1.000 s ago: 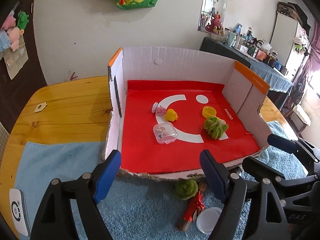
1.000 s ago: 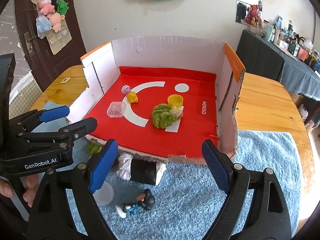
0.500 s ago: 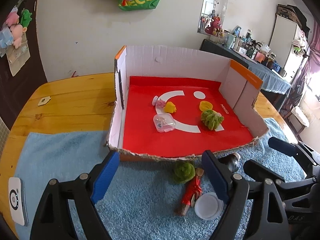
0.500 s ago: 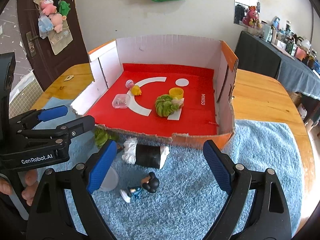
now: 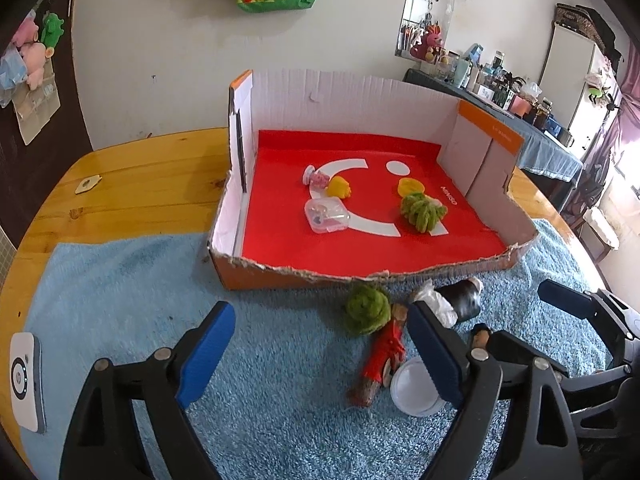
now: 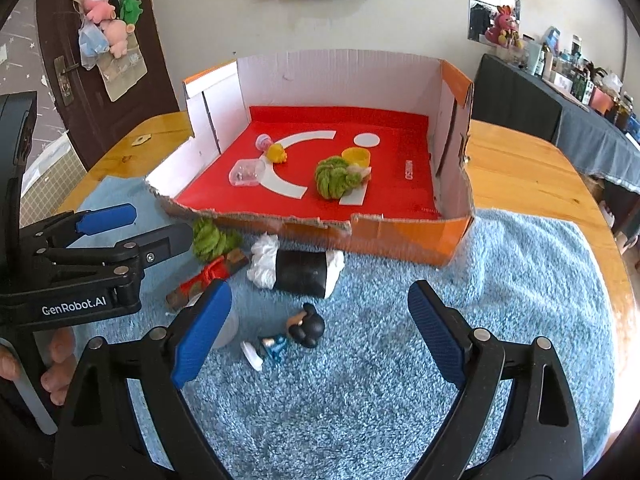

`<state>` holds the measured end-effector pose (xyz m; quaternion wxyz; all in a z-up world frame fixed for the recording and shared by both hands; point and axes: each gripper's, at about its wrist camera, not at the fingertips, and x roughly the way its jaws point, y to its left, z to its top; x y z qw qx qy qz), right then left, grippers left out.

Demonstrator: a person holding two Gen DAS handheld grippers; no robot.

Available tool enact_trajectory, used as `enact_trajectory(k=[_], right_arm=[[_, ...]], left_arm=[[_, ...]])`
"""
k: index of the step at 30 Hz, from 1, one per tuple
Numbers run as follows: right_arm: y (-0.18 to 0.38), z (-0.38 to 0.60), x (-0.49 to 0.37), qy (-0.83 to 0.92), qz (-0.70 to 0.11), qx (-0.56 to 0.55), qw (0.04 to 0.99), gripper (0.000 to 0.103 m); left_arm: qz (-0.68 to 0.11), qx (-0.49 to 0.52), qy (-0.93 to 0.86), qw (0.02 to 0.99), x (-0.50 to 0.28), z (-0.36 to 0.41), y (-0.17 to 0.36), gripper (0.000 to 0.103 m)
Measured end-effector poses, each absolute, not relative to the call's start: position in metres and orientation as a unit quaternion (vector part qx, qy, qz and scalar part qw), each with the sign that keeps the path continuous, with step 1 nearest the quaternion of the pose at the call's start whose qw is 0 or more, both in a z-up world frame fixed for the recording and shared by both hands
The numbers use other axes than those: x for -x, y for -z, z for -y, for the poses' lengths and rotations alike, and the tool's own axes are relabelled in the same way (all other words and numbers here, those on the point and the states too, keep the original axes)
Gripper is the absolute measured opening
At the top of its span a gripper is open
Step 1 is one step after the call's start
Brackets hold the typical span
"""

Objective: Organize objects
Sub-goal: 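Withdraw both tools from the box toward the toys on the towel, then close left tool on the green fuzzy ball while right tool grasps the black cartoon figurine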

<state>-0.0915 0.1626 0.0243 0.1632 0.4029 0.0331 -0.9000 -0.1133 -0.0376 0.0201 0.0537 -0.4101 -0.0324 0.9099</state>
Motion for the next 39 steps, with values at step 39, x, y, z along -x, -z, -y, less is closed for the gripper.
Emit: enact_trajectory(k=[39], right_arm=[[0.011, -0.153, 0.091, 0.877, -0.066, -0.437, 0.187, 0.091]], left_arm=[[0.039, 0.445, -0.892, 0.070, 0.132, 0.030, 0.009, 0.084]])
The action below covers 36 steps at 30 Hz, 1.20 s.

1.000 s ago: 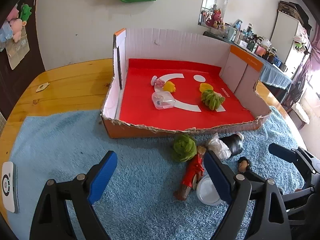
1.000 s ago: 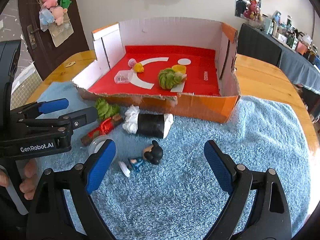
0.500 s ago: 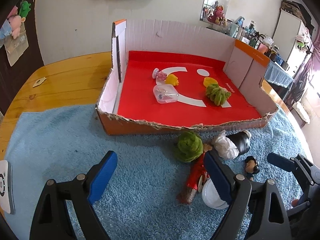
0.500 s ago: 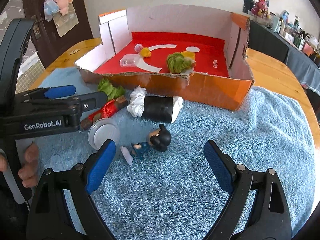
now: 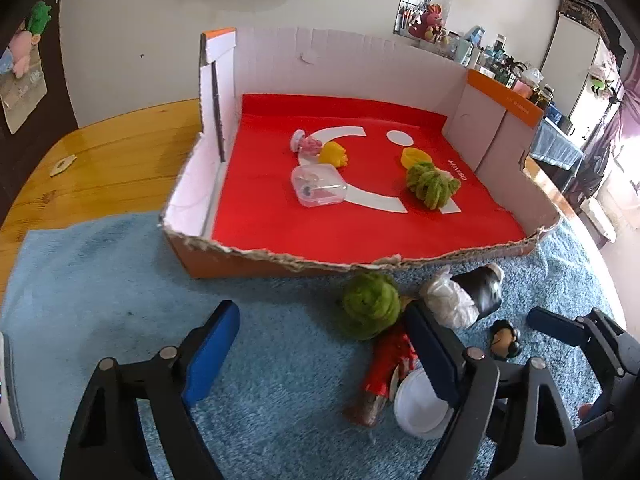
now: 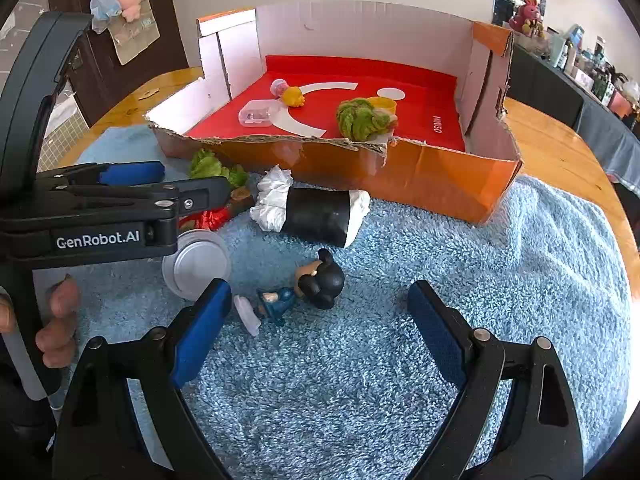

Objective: Organize objects
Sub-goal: 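Close left tool on the green fuzzy ball while right tool grasps the black cartoon figurine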

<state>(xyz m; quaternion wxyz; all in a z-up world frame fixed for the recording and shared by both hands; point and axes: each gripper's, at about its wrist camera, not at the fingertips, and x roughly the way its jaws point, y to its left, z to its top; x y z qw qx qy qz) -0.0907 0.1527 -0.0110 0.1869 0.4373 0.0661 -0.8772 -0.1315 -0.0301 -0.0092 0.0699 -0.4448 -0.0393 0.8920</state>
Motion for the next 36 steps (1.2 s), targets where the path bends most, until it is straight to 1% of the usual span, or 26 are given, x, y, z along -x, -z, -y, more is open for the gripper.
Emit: enact_trajectory(k=[4, 8, 9, 11, 12, 14, 16, 20, 23, 36], right_arm=[[0.011, -0.153, 0.092, 0.876, -0.062, -0.437, 0.193, 0.089], [0.010, -0.152, 0.092, 0.875, -0.063, -0.436, 0.200, 0.078], [0.010, -0.151, 0.092, 0.875, -0.064, -0.435, 0.201, 0.076], [0.009, -0.150, 0.092, 0.874, -0.064, -0.435, 0.207, 0.068], [0.008, -0.149, 0.092, 0.874, -0.064, -0.434, 0.210, 0.065], [0.008, -0.147, 0.091, 0.873, -0.064, -0.433, 0.216, 0.055], [0.007, -0.146, 0.090, 0.872, -0.065, -0.433, 0.219, 0.052], [0.006, -0.147, 0.089, 0.872, -0.062, -0.432, 0.221, 0.051], [0.006, -0.149, 0.089, 0.872, -0.053, -0.433, 0.222, 0.051], [-0.002, -0.149, 0.084, 0.876, -0.046, -0.422, 0.227, 0.051]], left_arm=[[0.047, 0.446, -0.890, 0.080, 0.134, 0.029, 0.007, 0.072], [0.049, 0.444, -0.890, 0.091, 0.133, 0.028, 0.007, 0.064], [0.051, 0.443, -0.890, 0.094, 0.133, 0.027, 0.006, 0.060], [0.052, 0.443, -0.889, 0.102, 0.133, 0.025, 0.006, 0.054], [0.053, 0.442, -0.889, 0.106, 0.133, 0.024, 0.006, 0.050], [0.054, 0.442, -0.888, 0.113, 0.133, 0.022, 0.005, 0.045], [0.055, 0.441, -0.888, 0.120, 0.133, 0.021, 0.004, 0.037], [0.051, 0.439, -0.888, 0.124, 0.133, 0.018, 0.003, 0.034], [0.049, 0.438, -0.889, 0.125, 0.132, 0.018, 0.003, 0.029], [0.055, 0.431, -0.892, 0.122, 0.114, 0.028, -0.005, 0.028]])
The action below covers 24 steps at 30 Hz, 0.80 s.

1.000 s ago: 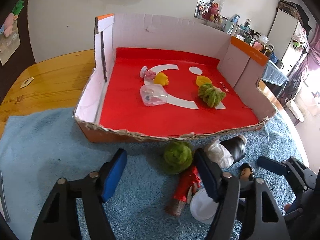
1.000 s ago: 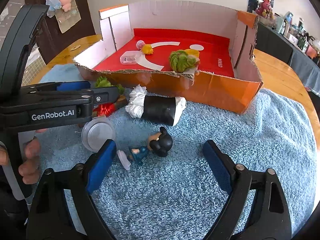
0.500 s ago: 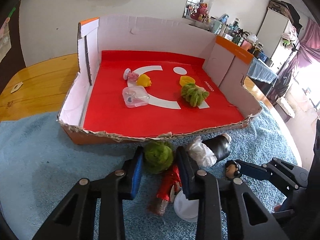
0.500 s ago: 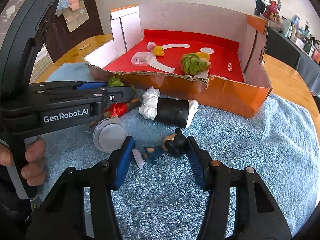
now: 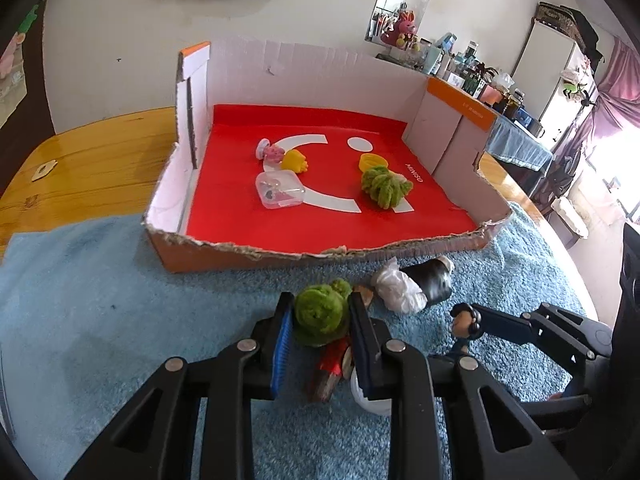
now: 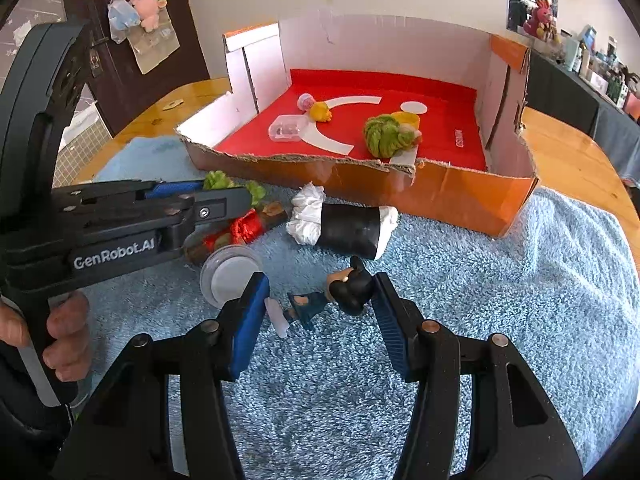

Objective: Organize objects
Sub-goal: 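Close left tool on the green fuzzy ball while right tool grasps the black cartoon figurine, then lift the green fuzzy ball with left tool while right tool carries the figurine over the box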

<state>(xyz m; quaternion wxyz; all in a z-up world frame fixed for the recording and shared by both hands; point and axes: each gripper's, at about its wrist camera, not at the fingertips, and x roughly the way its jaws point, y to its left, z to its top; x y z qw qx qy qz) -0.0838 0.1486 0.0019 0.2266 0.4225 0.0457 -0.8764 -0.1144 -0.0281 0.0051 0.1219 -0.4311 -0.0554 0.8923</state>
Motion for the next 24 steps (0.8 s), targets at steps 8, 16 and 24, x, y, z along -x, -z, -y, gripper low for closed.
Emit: enact_trajectory(k=[8, 16, 24], right_arm=[[-0.011, -0.148, 0.079, 0.881, -0.038, -0.411, 0.232, 0.051], [-0.022, -0.146, 0.078, 0.886, -0.035, -0.398, 0.236, 0.051], [-0.040, -0.147, 0.079, 0.895, -0.029, -0.378, 0.237, 0.051]], left_arm=[[0.059, 0.426, -0.896, 0.113, 0.098, 0.037, -0.010, 0.028], [0.054, 0.413, -0.903, 0.105, 0.088, 0.040, -0.018, 0.028], [0.057, 0.402, -0.908, 0.103, 0.085, 0.043, -0.026, 0.028]])
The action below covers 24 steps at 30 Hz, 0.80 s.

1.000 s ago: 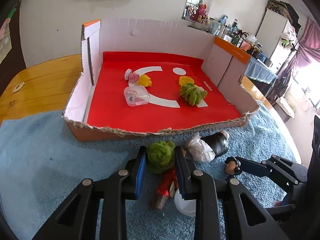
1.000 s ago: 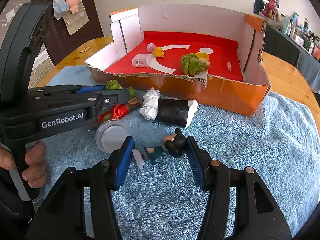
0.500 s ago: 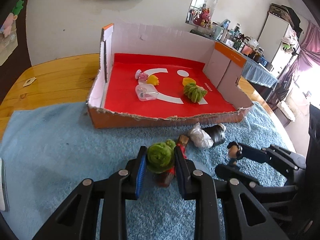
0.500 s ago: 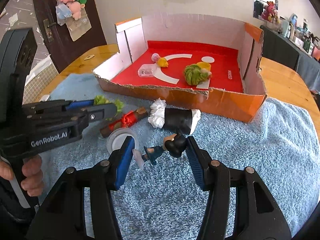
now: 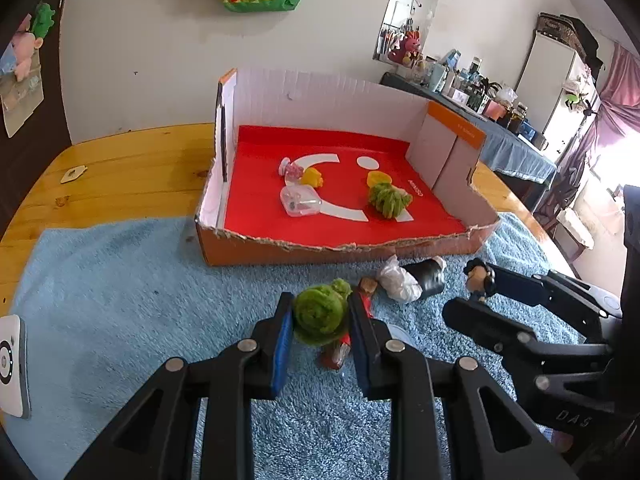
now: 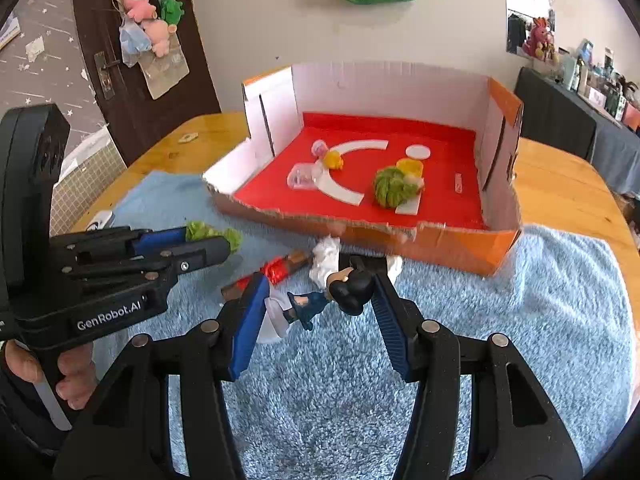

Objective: Organize objects
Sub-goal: 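Lift the green fuzzy ball with left tool while right tool carries the figurine over the box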

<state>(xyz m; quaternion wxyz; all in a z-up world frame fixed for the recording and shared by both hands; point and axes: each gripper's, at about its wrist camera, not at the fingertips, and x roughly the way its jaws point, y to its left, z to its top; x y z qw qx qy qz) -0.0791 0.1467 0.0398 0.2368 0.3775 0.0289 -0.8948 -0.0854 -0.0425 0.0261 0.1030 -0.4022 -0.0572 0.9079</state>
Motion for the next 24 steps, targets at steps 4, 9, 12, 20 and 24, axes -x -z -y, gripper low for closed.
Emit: enact_trajectory(k=[4, 9, 12, 20, 24], right_arm=[[-0.047, -0.148, 0.082, 0.897, -0.022, -0.371, 0.239, 0.051], [-0.056, -0.147, 0.087, 0.901, -0.022, -0.362, 0.240, 0.051], [-0.060, -0.146, 0.092, 0.902, -0.023, -0.357, 0.240, 0.051], [-0.066, -0.150, 0.108, 0.902, -0.017, -0.359, 0.238, 0.051], [-0.070, -0.151, 0.118, 0.904, -0.013, -0.358, 0.235, 0.051]], left_arm=[[0.056, 0.395, -0.911, 0.103, 0.087, 0.043, -0.033, 0.028], [0.052, 0.385, -0.916, 0.104, 0.092, 0.042, -0.043, 0.028], [0.051, 0.380, -0.918, 0.104, 0.097, 0.040, -0.048, 0.028], [0.045, 0.378, -0.919, 0.106, 0.114, 0.036, -0.055, 0.028], [0.044, 0.375, -0.920, 0.107, 0.124, 0.034, -0.060, 0.028]])
